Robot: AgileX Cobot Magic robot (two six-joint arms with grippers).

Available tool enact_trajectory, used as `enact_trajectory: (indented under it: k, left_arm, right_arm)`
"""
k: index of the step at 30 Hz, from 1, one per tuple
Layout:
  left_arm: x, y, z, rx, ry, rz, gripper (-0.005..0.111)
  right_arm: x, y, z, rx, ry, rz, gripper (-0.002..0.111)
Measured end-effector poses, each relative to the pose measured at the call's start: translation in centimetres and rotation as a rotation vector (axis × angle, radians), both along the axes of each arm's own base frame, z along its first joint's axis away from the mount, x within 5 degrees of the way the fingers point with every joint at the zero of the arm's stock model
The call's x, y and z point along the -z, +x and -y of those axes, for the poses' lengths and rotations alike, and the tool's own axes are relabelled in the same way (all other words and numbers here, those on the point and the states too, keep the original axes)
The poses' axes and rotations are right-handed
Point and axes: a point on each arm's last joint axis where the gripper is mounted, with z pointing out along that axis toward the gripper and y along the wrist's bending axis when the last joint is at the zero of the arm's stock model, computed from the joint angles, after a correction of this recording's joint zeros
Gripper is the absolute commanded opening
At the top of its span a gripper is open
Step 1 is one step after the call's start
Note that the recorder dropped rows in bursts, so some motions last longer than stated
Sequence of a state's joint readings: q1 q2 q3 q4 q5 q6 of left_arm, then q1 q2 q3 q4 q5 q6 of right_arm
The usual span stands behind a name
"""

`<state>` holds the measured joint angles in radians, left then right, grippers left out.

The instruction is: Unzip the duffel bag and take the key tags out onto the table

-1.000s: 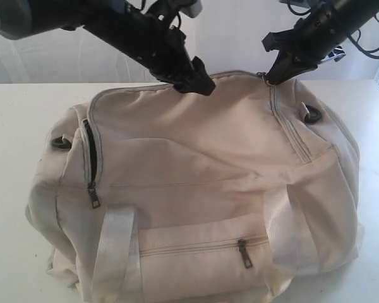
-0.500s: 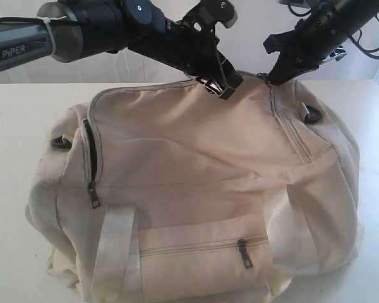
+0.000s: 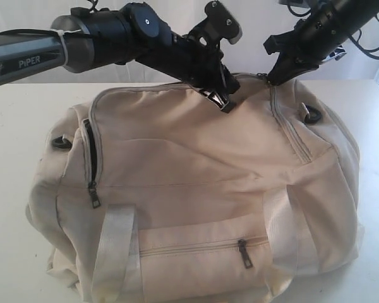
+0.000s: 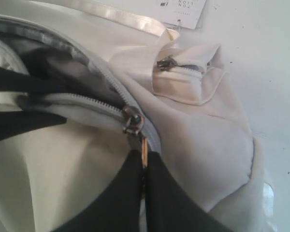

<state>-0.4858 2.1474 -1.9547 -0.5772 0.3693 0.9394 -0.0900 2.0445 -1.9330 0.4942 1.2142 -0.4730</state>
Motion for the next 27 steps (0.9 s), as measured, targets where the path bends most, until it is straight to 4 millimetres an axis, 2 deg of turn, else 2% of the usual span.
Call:
enact_trajectory:
  k: [1, 6, 15, 27]
  left_arm:
    - [0.1, 0.0, 0.0, 0.005, 0.006, -0.003, 0.000]
    - [0.5, -0.3, -0.2, 0.024, 0.059, -0.034, 0.000]
    - [0.5, -0.1, -0.7, -0.042, 0.062, -0.081, 0.000]
    - [0.6, 0.0, -1.0, -0.049, 0.065, -0.093, 0.000]
  right_arm:
    - [0.0, 0.0, 0.0, -0.002, -0.001, 0.001, 0.000]
    - [0.0, -0.1, 0.1, -0.006, -0.017, 0.001, 0.000]
    - [-1.7, -0.9, 0.3, -0.008, -0.050, 0.037, 0.000]
    - [-0.6, -1.7, 0.4, -0.010, -0.068, -0.013, 0.000]
